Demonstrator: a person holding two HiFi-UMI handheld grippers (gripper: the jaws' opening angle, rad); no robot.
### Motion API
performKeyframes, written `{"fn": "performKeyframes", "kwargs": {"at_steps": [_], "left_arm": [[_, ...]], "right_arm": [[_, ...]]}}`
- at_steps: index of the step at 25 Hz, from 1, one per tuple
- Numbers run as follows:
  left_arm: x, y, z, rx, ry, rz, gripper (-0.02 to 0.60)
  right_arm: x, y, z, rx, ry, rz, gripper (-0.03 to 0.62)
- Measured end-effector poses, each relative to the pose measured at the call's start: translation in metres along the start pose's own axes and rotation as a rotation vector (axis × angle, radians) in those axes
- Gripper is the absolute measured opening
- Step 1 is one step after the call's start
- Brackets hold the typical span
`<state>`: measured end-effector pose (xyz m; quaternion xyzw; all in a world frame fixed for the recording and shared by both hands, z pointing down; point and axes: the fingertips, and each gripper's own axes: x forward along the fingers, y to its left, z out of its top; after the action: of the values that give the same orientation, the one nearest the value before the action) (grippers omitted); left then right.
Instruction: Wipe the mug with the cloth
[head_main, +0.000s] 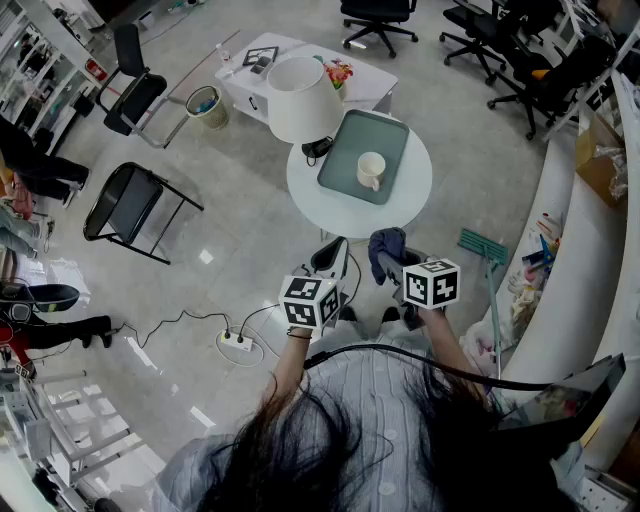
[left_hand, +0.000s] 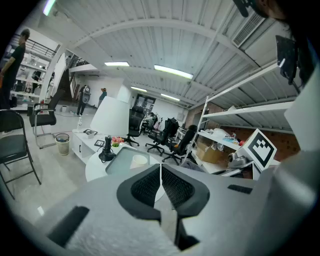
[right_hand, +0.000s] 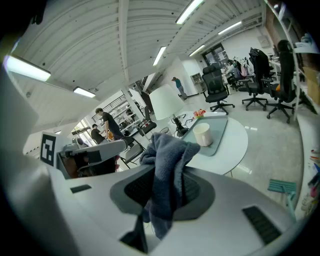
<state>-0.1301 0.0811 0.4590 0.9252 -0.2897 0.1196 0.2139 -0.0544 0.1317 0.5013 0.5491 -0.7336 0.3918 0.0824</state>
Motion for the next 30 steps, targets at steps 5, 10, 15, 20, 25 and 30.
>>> {"fn": "performKeyframes", "kwargs": {"at_steps": [5,10,15,20,25,30], "left_arm": [[0.002,0.003,-0.002,0.007,0.003,-0.008,0.02],[0.004,0.009,-0.006,-0.001,0.007,-0.026,0.02],[0.0,0.015,-0.014,-0.021,0.024,-0.025,0.02],[0.0,0.024,-0.017,-0.032,0.033,-0.021,0.02],[0.009,0.028,-0.01,-0.04,0.03,-0.017,0.02],[0.031,0.028,-0.006,-0.043,0.036,-0.046,0.02]], "right_arm": [[0.002,0.002,-0.004,0.016,-0.01,-0.008,0.094],[0.006,0.0,-0.004,0.033,-0.044,-0.023,0.094],[0.007,-0.005,-0.004,0.055,-0.048,-0.045,0.094],[0.011,-0.01,-0.002,0.071,-0.04,-0.061,0.094],[0.014,-0.021,0.011,0.078,-0.046,-0.065,0.094],[0.027,-0.039,0.026,0.078,-0.031,-0.057,0.094]]}}
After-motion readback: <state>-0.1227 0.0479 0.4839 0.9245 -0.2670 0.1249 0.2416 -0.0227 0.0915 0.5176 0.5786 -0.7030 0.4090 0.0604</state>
